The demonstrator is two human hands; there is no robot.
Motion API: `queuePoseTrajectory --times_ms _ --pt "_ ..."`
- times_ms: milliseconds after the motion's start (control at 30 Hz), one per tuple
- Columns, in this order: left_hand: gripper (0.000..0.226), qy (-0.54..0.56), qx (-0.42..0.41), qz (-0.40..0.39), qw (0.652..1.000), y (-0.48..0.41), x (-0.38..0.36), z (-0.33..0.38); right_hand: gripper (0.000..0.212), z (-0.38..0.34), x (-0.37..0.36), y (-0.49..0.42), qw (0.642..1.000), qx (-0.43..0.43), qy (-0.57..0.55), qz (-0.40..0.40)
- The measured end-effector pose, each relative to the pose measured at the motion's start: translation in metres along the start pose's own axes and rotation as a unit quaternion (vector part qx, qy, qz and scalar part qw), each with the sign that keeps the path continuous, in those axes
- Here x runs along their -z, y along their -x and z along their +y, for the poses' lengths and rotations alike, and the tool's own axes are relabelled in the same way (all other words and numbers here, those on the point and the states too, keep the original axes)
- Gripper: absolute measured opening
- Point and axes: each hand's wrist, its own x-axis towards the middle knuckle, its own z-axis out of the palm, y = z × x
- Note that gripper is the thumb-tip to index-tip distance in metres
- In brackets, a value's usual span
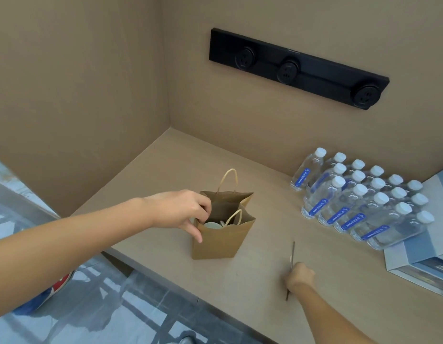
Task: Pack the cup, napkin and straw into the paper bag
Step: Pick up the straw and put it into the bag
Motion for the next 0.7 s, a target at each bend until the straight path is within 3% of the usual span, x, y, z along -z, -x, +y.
queuePoseTrajectory --times_ms 67,100,200,300,367,400,500,633,700 --pt "0.04 0.0 0.006 -0.003 1.0 0.001 -0.001 0.0 0.012 -0.01 0.008 0.006 1.0 0.001 -0.017 -0.026" --pt "0.041 0.0 0.01 -0.004 1.0 0.002 -0.002 0.0 0.019 -0.022 0.018 0.011 0.999 0.019 -0.03 -0.034" --pt "0.041 0.002 0.013 -0.009 1.0 0.005 -0.004 -0.001 0.033 -0.078 0.075 0.032 0.974 0.146 -0.171 0.029" --pt "0.041 0.0 0.014 -0.012 1.0 0.005 -0.002 -0.002 0.011 -0.13 0.154 0.078 0.87 0.33 -0.351 0.106" --pt "0.041 -0.002 0.014 -0.013 1.0 0.006 -0.002 -0.002 0.003 -0.15 0.186 0.109 0.813 0.437 -0.376 0.085" --pt "0.041 -0.001 0.014 -0.014 1.0 0.006 -0.002 -0.002 0.004 -0.158 0.191 0.121 0.803 0.476 -0.353 0.067" --pt "0.041 -0.003 0.017 -0.017 1.0 0.006 -0.001 -0.001 0.005 -0.175 0.172 0.135 0.831 0.521 -0.187 0.057" --pt "0.041 -0.007 0.018 -0.025 0.999 0.007 0.0 -0.001 0.018 -0.181 0.133 0.122 0.872 0.486 -0.054 0.038" --pt "0.04 -0.003 0.017 -0.024 1.0 0.007 -0.001 0.0 0.009 -0.183 0.125 0.116 0.883 0.467 -0.011 0.041"
